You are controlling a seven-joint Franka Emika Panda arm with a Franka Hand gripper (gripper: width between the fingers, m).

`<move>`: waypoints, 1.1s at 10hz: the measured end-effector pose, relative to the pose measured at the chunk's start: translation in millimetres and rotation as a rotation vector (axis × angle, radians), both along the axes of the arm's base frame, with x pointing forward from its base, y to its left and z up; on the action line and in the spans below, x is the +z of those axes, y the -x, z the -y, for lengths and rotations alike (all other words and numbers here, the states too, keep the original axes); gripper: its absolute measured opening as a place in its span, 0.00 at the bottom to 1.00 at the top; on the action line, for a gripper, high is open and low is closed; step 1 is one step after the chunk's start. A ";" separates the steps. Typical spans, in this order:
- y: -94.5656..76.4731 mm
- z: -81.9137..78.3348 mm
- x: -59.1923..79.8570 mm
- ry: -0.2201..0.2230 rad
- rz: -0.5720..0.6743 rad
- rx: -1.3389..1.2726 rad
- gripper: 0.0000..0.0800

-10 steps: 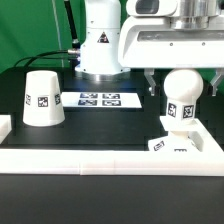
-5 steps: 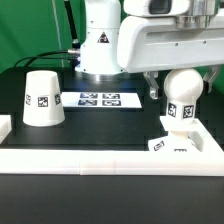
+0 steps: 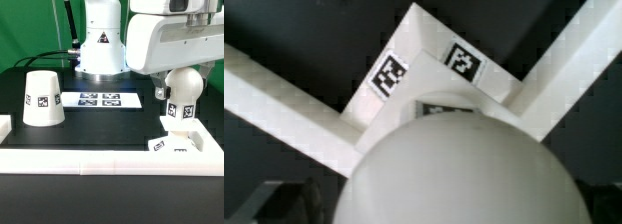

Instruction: Assemble lamp

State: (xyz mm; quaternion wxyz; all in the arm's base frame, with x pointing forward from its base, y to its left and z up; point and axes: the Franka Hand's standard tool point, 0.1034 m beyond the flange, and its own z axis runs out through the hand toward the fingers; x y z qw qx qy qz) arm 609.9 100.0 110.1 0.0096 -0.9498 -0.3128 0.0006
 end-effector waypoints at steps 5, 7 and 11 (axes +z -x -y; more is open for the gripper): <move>-0.3 3.1 -1.9 0.019 0.002 0.052 0.72; -0.3 3.5 -1.9 0.019 0.002 0.030 0.72; 0.1 -1.0 -2.1 0.019 0.013 -0.316 0.72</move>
Offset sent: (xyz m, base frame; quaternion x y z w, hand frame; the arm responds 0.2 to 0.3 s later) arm 0.0000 0.0000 0.0000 0.0000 0.0000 0.0000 1.0000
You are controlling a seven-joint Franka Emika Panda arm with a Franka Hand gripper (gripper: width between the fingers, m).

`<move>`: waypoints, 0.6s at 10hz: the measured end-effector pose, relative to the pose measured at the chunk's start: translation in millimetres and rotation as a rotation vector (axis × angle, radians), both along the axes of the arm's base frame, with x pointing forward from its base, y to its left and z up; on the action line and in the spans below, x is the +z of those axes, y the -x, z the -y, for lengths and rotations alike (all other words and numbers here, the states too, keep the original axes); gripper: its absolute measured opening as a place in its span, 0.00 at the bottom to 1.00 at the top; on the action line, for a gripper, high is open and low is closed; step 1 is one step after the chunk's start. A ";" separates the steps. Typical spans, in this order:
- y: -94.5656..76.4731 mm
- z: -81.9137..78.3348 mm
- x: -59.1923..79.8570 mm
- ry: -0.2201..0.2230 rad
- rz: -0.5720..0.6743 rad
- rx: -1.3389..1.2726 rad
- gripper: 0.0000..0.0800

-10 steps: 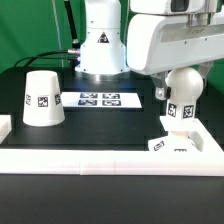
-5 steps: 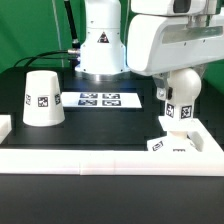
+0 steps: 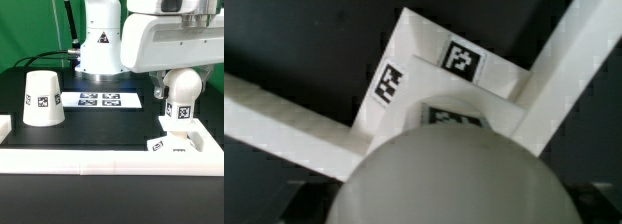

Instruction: Assemble lamp

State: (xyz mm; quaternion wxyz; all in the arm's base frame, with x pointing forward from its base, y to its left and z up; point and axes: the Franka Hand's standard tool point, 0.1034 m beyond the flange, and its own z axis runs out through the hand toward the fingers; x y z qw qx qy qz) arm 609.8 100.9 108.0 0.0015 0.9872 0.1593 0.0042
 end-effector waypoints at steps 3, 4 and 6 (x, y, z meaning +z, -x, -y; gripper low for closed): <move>0.2 0.5 0.3 -0.002 -0.003 -0.334 0.72; -0.1 2.6 1.2 0.000 -0.006 -0.448 0.72; -0.2 5.0 2.1 0.002 -0.007 -0.584 0.72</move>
Offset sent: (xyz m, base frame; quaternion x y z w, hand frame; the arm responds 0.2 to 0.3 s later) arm 0.0039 0.0030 0.0008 0.0025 -0.0183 0.2793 0.9600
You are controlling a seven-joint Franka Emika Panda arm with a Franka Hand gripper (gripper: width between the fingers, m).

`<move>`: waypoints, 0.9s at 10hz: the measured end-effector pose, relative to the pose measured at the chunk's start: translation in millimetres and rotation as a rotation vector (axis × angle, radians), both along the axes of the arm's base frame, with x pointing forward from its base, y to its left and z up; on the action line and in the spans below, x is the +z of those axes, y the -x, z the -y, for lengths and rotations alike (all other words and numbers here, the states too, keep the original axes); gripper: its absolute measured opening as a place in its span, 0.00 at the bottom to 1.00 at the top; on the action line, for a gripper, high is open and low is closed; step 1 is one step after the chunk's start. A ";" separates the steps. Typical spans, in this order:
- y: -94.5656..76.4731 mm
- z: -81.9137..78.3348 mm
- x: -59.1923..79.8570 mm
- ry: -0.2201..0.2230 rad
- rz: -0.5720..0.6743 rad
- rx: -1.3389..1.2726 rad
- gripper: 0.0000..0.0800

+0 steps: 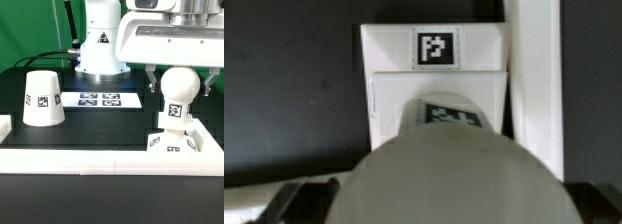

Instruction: Assemble lamp

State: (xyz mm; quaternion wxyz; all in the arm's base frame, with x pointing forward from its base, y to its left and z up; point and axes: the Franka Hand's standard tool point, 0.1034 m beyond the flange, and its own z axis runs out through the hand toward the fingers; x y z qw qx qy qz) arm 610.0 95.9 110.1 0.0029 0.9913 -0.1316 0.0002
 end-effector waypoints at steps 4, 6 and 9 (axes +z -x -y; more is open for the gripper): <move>-0.6 1.6 0.8 0.001 0.003 -0.139 0.72; -0.5 2.7 10.5 -0.004 0.006 -0.124 0.79; 6.9 18.1 39.2 -0.013 0.016 -0.124 0.87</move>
Offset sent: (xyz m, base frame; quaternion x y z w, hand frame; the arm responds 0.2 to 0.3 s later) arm 0.0000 0.0000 0.0000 0.0000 0.0000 0.0000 1.0000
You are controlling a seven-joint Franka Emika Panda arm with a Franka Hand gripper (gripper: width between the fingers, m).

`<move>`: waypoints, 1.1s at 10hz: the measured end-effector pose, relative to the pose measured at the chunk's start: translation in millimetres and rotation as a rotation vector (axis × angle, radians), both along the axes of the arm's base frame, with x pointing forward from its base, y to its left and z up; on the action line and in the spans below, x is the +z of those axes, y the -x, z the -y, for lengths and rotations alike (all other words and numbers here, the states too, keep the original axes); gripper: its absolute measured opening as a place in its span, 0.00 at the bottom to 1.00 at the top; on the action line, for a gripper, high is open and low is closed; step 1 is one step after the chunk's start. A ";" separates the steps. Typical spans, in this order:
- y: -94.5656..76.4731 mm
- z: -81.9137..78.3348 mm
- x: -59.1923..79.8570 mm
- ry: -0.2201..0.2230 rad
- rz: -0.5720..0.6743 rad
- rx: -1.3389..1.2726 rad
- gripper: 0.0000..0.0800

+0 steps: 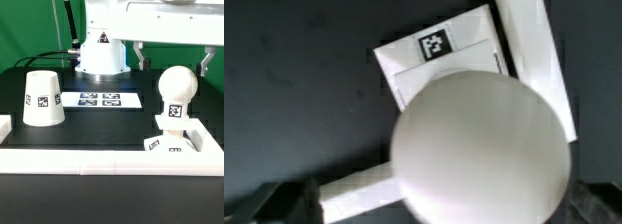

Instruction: Assemble lamp

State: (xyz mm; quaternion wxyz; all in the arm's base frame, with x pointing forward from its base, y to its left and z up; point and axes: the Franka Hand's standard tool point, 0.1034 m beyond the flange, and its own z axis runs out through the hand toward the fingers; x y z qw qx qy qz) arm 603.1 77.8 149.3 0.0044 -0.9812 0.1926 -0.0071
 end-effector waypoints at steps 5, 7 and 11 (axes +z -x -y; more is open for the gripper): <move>10.4 33.7 10.8 0.010 0.010 -0.009 0.87; 10.5 33.9 10.4 0.010 0.010 -0.009 0.87; 30.4 43.5 3.7 0.006 -0.018 0.284 0.87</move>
Offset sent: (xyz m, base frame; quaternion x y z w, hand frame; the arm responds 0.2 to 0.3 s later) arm 0.0000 0.0000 0.0000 0.0000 0.0000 0.0000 1.0000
